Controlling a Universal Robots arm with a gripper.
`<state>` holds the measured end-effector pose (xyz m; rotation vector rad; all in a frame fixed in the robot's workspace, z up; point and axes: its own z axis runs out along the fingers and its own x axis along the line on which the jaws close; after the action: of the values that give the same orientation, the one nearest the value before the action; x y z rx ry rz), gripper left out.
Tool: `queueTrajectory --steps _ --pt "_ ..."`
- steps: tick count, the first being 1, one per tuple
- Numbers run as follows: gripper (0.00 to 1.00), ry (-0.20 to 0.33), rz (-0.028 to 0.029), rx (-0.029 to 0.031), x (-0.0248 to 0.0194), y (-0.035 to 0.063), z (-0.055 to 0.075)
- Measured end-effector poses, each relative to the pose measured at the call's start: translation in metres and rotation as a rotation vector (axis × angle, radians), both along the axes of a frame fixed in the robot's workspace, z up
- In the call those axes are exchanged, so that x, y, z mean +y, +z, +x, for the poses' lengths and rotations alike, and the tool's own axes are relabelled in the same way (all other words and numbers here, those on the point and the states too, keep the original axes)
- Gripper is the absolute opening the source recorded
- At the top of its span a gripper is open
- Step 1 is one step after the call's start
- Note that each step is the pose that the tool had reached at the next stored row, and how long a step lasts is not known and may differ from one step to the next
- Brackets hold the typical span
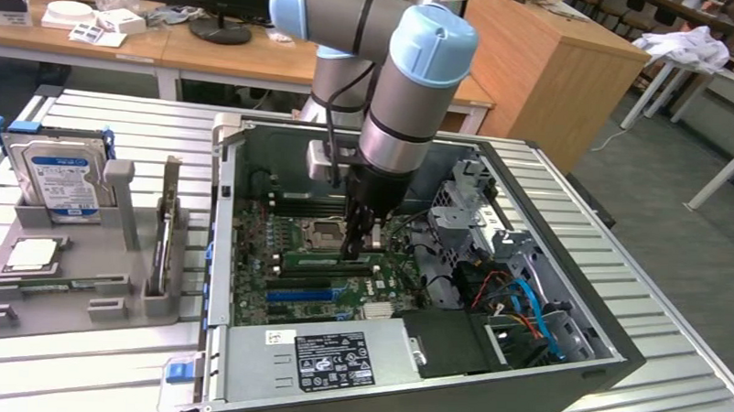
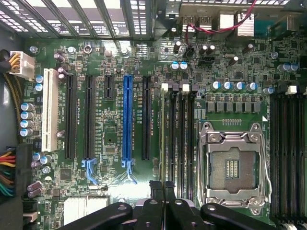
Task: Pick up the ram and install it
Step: 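Insert the ram into the slot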
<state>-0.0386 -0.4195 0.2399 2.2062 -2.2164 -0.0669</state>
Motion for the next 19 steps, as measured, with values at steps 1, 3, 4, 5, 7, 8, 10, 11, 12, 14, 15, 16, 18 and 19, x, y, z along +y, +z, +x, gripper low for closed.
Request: queueTrajectory --steps 1,3,4,5,7,8,10,11,12,14,15,16,18,19 --pt "0.12 0.0 0.0003 -0.0001 0.0001 -0.0002 0.0001" --pt "0.12 0.0 0.0004 -0.0001 0.0001 -0.0003 0.0004" --pt "0.12 0.0 0.0006 -0.0002 0.0002 -0.0004 0.0004" --pt "0.12 0.0 0.0008 -0.0003 0.0005 -0.0005 0.0005" --pt "0.12 0.0 0.0004 -0.0001 0.0009 -0.0004 0.0004" --pt "0.12 0.0 0.0005 -0.0001 0.001 -0.0004 0.0004" --pt "0.12 0.0 0.0004 -0.0001 0.001 -0.0004 0.0003" --pt "0.12 0.0 0.0003 -0.0001 0.001 -0.0003 0.0003" --pt "0.12 0.0 0.0004 -0.0001 0.001 -0.0006 0.0004" --pt "0.12 0.0 0.0004 -0.0001 0.0011 -0.0017 0.0004" --pt "0.12 0.0 0.0004 -0.0001 0.001 -0.0022 0.0004" --pt "0.12 0.0 0.0004 -0.0001 0.001 -0.0028 0.0004" --pt "0.12 0.0 0.0004 -0.0001 0.001 -0.0038 0.0004" --pt "0.12 0.0 0.0004 -0.0001 0.001 -0.0043 0.0004"
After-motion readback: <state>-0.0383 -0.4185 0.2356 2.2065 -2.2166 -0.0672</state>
